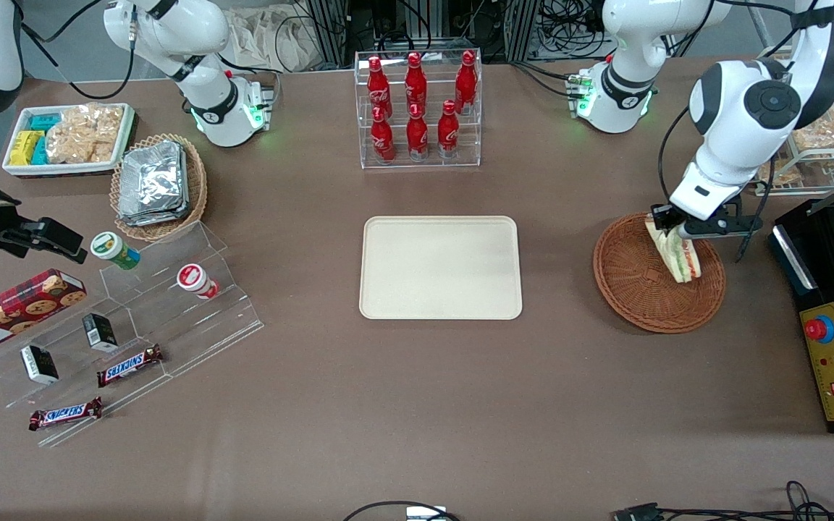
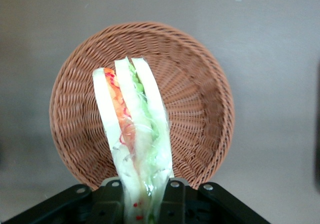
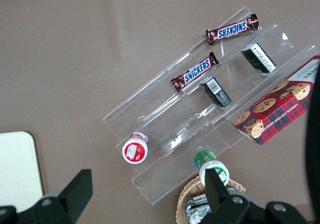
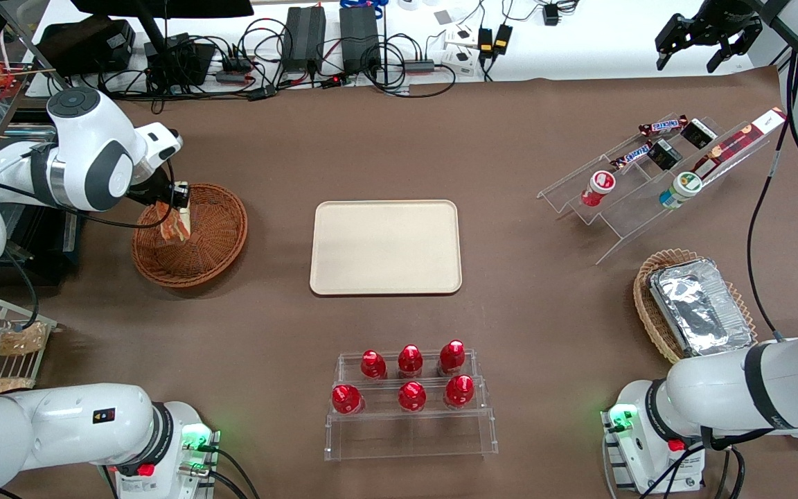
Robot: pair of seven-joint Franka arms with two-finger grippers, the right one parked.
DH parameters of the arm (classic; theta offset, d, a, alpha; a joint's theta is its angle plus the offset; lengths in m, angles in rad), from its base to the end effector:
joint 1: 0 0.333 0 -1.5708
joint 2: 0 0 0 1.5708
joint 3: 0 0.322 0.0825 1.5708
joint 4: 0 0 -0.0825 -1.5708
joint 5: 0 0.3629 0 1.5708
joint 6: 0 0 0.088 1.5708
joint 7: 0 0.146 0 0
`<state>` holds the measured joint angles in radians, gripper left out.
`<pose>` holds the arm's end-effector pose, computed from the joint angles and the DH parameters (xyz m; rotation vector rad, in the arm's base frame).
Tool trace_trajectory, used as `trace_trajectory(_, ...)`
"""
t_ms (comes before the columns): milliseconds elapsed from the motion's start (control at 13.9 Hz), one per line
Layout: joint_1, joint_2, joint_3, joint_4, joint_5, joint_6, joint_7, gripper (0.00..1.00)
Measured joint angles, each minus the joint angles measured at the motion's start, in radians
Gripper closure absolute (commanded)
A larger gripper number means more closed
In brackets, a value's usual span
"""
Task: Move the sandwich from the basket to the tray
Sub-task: 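Carry the held sandwich over to the white tray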
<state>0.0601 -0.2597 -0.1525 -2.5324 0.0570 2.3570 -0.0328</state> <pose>0.4260 -0.0358 0.3549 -3.0595 0.1452 -0.1308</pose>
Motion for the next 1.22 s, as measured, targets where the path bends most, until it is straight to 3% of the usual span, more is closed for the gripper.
trace_trajectory(359, -0.111, -0.012, -0.006, 0.002, -0.014, -0.002, 0.073, 0.83)
trace_trajectory(719, -0.207, -0.012, -0.008, 0.058, -0.154, -0.03, 0.074, 0.83)
trace_trajectory(935, -0.298, 0.004, -0.009, 0.124, -0.178, -0.062, -0.021, 0.83)
trace_trajectory(1222, -0.411, 0.122, -0.012, 0.234, -0.178, -0.075, -0.158, 0.83)
